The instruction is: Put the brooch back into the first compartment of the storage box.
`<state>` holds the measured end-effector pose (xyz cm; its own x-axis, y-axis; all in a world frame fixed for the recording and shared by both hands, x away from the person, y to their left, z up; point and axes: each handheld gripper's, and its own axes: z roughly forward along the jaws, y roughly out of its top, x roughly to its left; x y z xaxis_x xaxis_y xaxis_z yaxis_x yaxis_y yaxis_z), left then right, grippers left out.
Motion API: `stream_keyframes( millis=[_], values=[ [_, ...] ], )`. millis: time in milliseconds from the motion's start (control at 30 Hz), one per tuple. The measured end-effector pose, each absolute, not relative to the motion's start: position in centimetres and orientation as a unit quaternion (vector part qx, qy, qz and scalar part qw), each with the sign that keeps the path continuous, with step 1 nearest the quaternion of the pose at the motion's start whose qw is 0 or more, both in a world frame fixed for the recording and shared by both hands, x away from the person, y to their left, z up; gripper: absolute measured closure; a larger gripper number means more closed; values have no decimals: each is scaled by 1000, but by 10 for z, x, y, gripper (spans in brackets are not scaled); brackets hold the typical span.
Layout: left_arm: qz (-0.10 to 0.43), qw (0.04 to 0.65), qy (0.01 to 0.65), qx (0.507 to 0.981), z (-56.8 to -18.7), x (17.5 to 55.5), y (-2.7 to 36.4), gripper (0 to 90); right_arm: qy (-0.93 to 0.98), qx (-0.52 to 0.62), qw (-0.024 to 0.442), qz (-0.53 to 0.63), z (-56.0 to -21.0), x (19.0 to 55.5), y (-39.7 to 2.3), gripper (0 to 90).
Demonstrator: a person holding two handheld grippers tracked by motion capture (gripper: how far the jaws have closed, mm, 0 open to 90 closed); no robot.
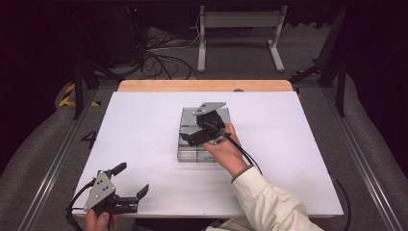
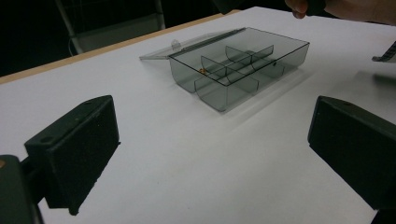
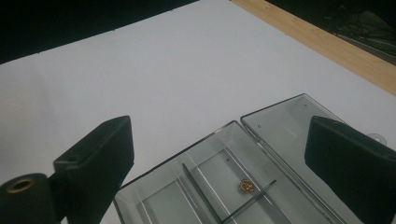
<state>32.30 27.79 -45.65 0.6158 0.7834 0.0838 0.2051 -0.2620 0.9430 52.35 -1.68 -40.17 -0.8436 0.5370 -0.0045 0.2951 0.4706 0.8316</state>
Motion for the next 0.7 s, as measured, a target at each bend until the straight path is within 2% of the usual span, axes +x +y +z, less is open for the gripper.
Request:
stream_keyframes(
  millis=[700],
  values=[
    [289,507,333,740,-456,323,280,27,844,233,143,462,-389,514,-27,2]
  ],
)
